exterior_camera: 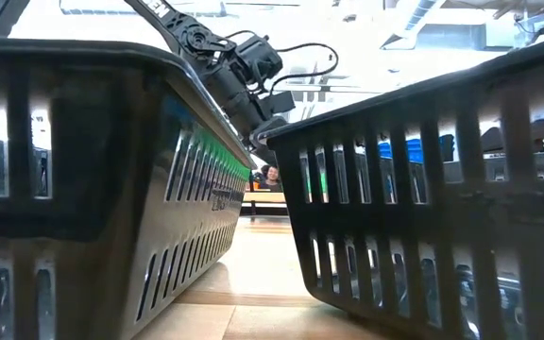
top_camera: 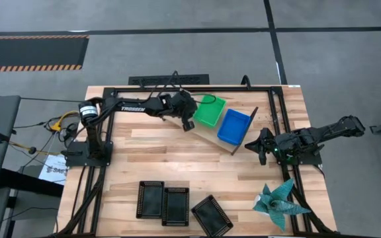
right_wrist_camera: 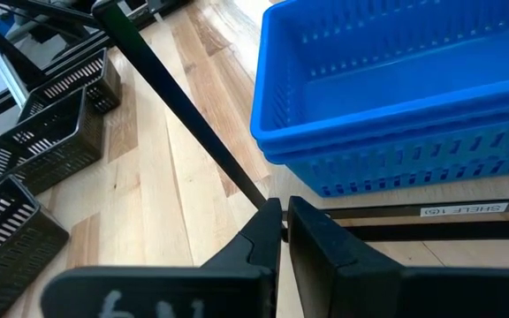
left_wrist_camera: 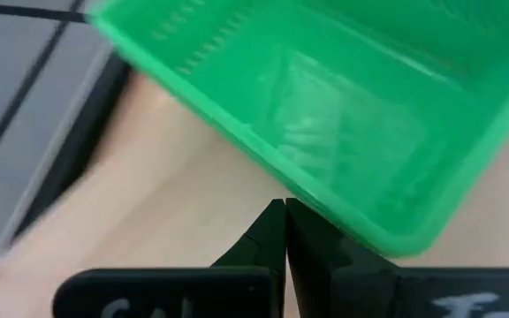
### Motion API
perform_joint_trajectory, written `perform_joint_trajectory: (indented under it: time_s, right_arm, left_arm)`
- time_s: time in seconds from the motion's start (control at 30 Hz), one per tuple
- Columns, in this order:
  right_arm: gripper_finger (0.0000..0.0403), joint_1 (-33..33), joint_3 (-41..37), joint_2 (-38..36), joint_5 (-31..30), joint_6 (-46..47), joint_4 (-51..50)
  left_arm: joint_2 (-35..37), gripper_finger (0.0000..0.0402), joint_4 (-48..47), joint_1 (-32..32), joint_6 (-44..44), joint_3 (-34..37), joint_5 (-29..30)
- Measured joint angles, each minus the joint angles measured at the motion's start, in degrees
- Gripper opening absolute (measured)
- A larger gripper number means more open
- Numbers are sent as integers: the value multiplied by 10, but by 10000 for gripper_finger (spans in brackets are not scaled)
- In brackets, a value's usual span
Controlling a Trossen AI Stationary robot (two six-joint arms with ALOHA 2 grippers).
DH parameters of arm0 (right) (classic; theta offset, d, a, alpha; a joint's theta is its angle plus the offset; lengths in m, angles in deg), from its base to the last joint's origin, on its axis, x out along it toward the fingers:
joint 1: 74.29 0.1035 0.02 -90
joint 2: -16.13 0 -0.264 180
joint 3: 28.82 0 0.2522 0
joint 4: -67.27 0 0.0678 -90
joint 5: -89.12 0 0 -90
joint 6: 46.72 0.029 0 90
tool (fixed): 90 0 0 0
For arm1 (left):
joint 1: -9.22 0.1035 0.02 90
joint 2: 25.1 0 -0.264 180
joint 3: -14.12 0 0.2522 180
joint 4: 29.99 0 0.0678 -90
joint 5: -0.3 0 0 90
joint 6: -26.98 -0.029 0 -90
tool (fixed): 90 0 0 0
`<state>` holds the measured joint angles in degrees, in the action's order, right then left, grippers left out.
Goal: Stack baskets on shelf by color
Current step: Adjust the green bins
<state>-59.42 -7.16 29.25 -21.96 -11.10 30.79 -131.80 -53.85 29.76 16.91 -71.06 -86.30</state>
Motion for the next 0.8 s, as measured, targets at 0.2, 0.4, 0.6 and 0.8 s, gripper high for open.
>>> perform_joint_trajectory:
  time_s: [0.2,0.4,0.6,0.8]
  right_arm:
    - [50,1,0,0,0,0,0]
    - [50,1,0,0,0,0,0]
    - [50,1,0,0,0,0,0]
    - [50,1,0,0,0,-1,-1]
  left_arm:
    - [-3,0,1,-25,-17,0,-1]
    - [-3,0,-5,-36,-43,0,89]
    - [-3,0,38,6,-40,0,95]
    - [-3,0,83,53,0,0,19]
